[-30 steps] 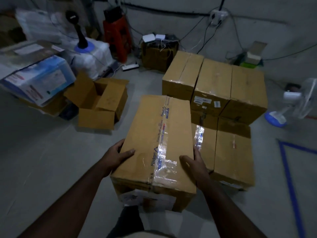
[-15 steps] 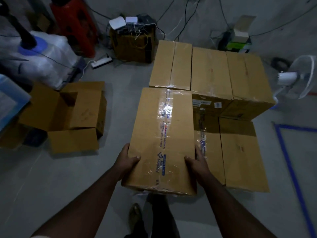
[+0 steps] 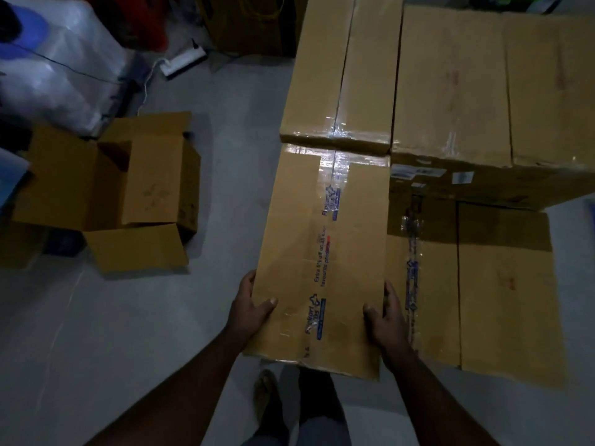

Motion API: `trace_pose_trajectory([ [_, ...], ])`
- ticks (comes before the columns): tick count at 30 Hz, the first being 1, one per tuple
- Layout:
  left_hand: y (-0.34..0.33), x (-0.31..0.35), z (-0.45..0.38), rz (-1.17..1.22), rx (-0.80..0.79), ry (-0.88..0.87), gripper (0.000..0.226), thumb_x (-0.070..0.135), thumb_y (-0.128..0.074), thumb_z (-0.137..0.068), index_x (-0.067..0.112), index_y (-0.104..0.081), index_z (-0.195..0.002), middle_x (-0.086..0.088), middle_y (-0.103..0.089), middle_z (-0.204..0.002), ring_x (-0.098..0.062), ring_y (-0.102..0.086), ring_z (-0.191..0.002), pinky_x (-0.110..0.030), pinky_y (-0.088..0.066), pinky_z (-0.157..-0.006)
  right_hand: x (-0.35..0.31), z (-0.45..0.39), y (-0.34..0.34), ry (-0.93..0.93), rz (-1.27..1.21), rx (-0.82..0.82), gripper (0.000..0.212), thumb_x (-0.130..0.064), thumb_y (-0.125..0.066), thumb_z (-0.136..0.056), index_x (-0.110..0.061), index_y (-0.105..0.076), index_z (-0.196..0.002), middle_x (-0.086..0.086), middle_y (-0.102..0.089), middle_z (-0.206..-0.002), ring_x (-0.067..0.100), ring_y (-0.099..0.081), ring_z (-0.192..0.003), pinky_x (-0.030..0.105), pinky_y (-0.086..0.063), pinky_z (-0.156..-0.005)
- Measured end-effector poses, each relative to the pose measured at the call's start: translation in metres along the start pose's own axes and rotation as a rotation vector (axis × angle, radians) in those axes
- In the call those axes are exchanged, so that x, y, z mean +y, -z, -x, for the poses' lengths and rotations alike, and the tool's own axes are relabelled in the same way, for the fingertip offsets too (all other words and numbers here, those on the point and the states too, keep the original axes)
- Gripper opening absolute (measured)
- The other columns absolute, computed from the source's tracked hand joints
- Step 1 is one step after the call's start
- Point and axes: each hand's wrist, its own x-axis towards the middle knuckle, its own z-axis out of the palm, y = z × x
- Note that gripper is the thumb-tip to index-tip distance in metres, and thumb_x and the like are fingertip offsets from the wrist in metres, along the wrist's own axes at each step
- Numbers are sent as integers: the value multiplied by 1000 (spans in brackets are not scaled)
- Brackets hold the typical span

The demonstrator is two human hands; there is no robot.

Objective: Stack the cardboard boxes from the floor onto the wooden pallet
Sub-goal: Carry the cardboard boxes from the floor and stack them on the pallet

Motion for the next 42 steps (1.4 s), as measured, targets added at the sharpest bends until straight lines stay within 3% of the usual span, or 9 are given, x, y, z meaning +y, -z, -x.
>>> trace_pose_trajectory([
  [4,-8,-2,-12,-15,29,25,80,17,-78,-88,19,-32,-153,1,-55,-141,-19,-58,-121,-38,-50,-99,10,-16,-4,-8,3,-3,74,-8,-57,-103,-29,-20,-164,2,-31,-166,8,-34,-137,40,-38,-115],
  [9,-4,-4,-16,-18,11,19,78,25,-78,-89,22,-33,-152,0,-56,-142,-19,-60,-122,-39,-51,-98,18,-18,-6,-10,-8,-2,75,-14,-60,-103,-36,-20,-163,-3,-30,-166,12,-34,-146,47,-37,-120],
  [16,-2,-7,-10,-12,35,34,75,26,-78,-89,25,-36,-152,3,-57,-140,-17,-60,-120,-39,-51,-100,17,-15,-10,-19,-31,-10,74,-10,-59,-103,-35,-23,-162,-9,-36,-154,9,-37,-139,35,-38,-111],
  [22,-3,-9,-20,-15,48,15,76,28,-78,-89,25,-37,-152,2,-58,-141,-18,-61,-121,-43,-52,-101,24,-27,-10,-21,-30,7,74,-12,-60,-102,-39,-24,-161,0,-32,-167,22,-34,-151,53,-36,-121],
  [27,-4,-9,-21,-73,14,-23,78,32,-76,-90,25,-33,-155,4,-56,-142,-16,-59,-122,-38,-51,-101,23,-32,-8,-13,24,-10,77,-10,-59,-103,-36,-17,-163,3,-34,-165,25,-38,-148,53,-38,-119],
  [32,-3,7,-24,-127,-52,3,77,31,-75,-91,19,-31,-153,-2,-53,-143,-18,-56,-120,-35,-47,-99,12,-30,-19,3,291,34,85,-11,-58,-101,-22,-4,-165,9,-24,-169,31,-31,-152,48,-33,-122],
  [34,1,18,-24,-111,-27,35,73,27,-75,-91,14,-35,-151,-6,-54,-143,-24,-56,-123,-38,-48,-102,-5,-21,-27,53,408,130,87,-12,-64,-96,-16,-10,-165,10,-24,-169,31,-29,-152,47,-32,-122],
  [37,8,35,-18,-132,66,5,69,22,-71,-94,7,-37,-152,-13,-48,-151,-31,-49,-137,-47,-43,-111,-36,2,-39,140,360,180,78,-15,-64,-96,-19,-25,-162,5,-38,-162,25,-39,-146,45,-40,-116],
  [42,39,60,24,105,113,-54,43,11,-64,-99,7,-53,-140,-9,-58,-141,-23,-54,-132,-34,-44,-107,-79,46,-70,293,202,37,42,-13,-59,-101,-22,-56,-142,-6,-66,-131,9,-61,-119,34,-52,-100],
])
